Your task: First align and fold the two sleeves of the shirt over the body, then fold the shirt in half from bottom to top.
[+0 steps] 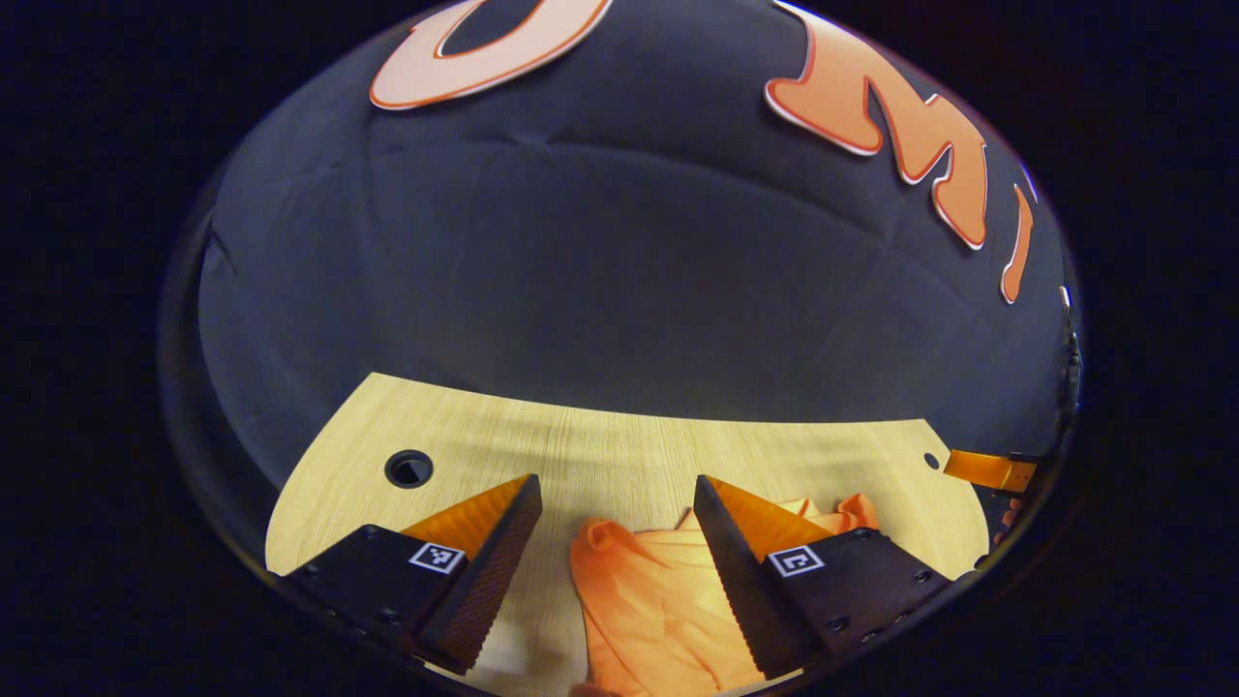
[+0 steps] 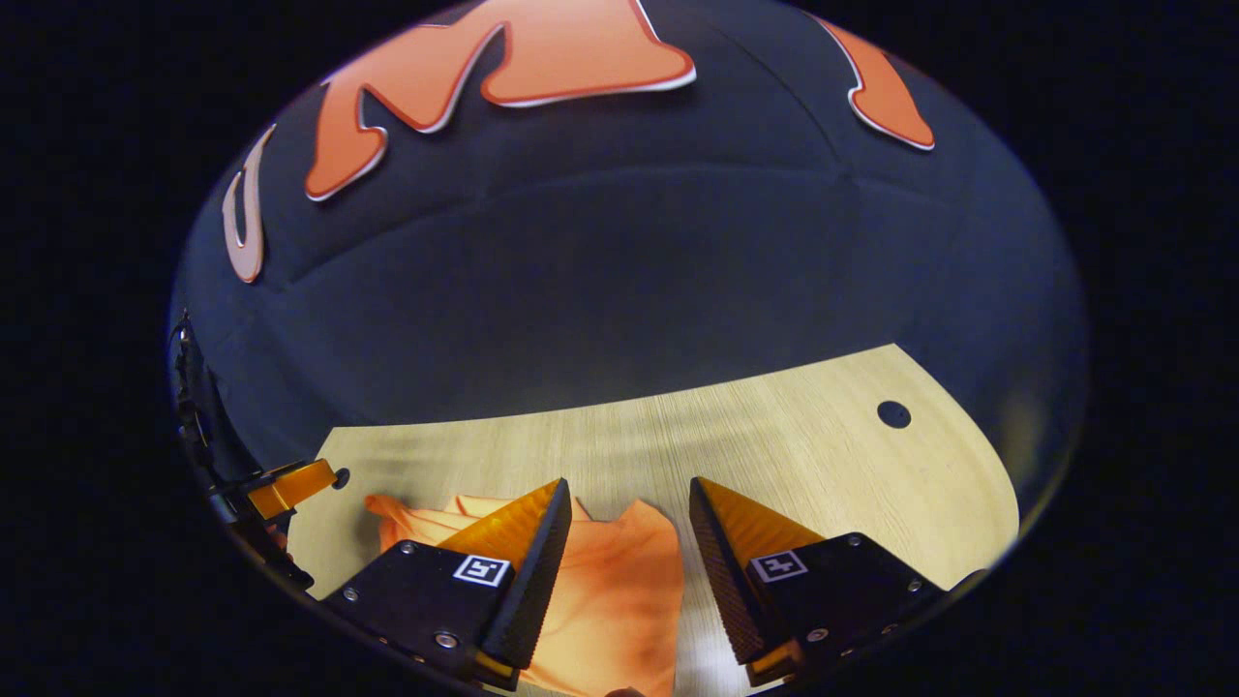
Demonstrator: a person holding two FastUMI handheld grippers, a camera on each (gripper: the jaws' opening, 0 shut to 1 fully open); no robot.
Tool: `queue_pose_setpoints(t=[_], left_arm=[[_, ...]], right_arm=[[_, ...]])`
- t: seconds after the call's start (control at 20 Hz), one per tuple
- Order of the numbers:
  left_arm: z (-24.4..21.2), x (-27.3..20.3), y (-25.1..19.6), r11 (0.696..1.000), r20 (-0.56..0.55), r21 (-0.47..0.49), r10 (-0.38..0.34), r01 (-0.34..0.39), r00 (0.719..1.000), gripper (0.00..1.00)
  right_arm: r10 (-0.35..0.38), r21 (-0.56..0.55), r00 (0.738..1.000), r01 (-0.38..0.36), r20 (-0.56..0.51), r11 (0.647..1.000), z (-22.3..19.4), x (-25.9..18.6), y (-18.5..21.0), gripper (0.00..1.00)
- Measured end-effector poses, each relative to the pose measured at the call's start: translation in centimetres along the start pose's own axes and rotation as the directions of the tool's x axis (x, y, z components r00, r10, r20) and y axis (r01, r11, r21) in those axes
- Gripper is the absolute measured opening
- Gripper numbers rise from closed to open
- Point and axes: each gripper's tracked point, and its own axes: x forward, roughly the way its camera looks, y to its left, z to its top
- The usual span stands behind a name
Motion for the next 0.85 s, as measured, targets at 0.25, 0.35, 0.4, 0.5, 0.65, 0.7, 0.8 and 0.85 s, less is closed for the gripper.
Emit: queue_pose_setpoints(t=[0.25, 0.35, 0.4, 0.5, 0.65, 0.7, 0.8, 0.85], left_arm=[[2.4, -6.9, -1.0, 1.0, 0.087, -0.018, 0.002, -0.001, 0.996, 0.98], [3.4, -9.6, -1.5, 1.0, 0.136, -0.018, -0.001, 0.003, 0.991, 0.98], [3.2, -11.0, -1.7, 1.0, 0.148, -0.015, -0.004, 0.006, 0.989, 0.98], [2.6, -13.6, -2.2, 1.0, 0.162, 0.001, -0.005, 0.005, 0.987, 0.98], [2.2, -17.7, -3.8, 1.0, 0.196, 0.008, -0.013, 0.012, 0.981, 0.98], [1.9, -19.3, -4.1, 1.0, 0.207, 0.008, -0.014, 0.013, 0.978, 0.97], [1.0, -22.1, -4.8, 1.0, 0.232, 0.002, -0.013, 0.012, 0.973, 0.97], [0.6, -23.6, -5.3, 1.0, 0.243, 0.004, -0.02, 0.019, 0.97, 0.98]], right_arm=[[0.036, -0.05, 0.994, -0.031, 0.1, 0.998, 2.0, -6.2, 2.1, 0.75], [0.065, -0.068, 0.987, -0.056, 0.146, 0.996, 2.5, -8.8, 2.9, 0.76], [0.077, -0.079, 0.983, -0.065, 0.167, 0.995, 2.6, -10.0, 2.9, 0.75], [0.094, -0.107, 0.974, -0.073, 0.208, 0.992, 2.9, -12.7, 3.3, 0.76], [0.118, -0.139, 0.962, -0.085, 0.246, 0.987, 2.7, -16.2, 3.9, 0.75], [0.123, -0.14, 0.961, -0.09, 0.246, 0.986, 2.2, -17.3, 4.0, 0.75], [0.143, -0.13, 0.955, -0.112, 0.261, 0.985, 1.2, -19.4, 4.1, 0.75], [0.156, -0.127, 0.95, -0.125, 0.272, 0.984, 0.7, -20.6, 4.3, 0.75]])
